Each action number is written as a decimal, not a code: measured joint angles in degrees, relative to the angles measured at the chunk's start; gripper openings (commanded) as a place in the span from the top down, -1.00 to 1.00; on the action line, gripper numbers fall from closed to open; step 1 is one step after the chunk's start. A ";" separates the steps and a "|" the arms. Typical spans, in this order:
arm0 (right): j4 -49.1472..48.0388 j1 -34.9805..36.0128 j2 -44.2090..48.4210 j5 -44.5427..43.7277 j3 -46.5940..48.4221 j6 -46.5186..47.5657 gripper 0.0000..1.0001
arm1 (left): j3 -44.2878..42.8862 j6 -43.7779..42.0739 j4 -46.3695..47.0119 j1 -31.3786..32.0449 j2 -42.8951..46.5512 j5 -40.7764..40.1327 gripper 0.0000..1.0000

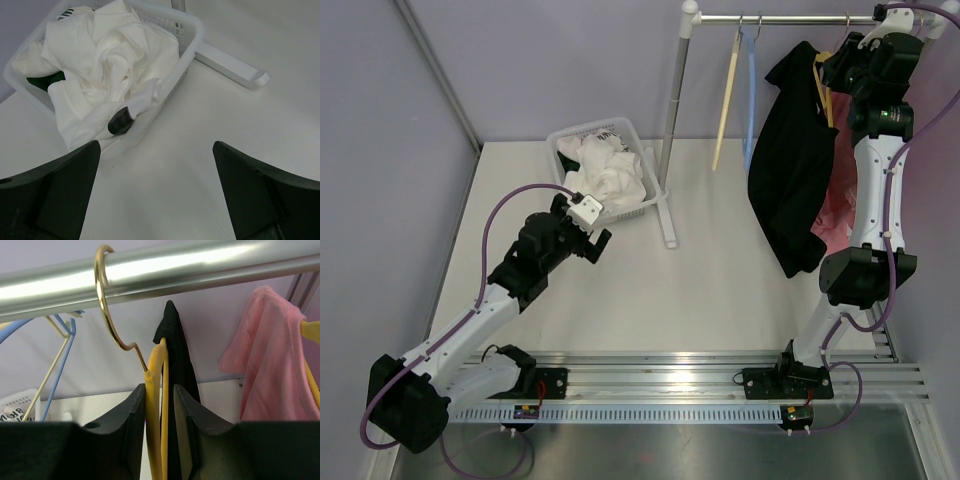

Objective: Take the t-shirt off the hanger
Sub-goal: Grab a hanger with a tshirt on it with the right arm

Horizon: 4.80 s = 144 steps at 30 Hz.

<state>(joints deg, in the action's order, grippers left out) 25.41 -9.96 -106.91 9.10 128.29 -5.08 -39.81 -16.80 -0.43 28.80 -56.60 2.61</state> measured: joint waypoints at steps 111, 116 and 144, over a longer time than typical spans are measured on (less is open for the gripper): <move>-3.21 5.73 27.52 -17.90 -22.25 -4.48 1.00 | 0.04 -0.37 0.15 0.46 -1.62 0.22 -0.97; 1.70 5.73 30.47 -18.53 -21.86 -6.32 1.00 | 0.94 -0.39 1.16 0.50 -1.03 0.63 -0.97; 13.14 5.73 65.00 -6.05 -55.76 -13.66 1.00 | 7.54 -1.25 5.09 0.57 8.98 7.56 -0.97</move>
<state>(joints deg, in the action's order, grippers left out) 38.54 -4.23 -41.91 3.05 72.53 -18.74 -32.27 -18.04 4.67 29.36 -47.62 10.17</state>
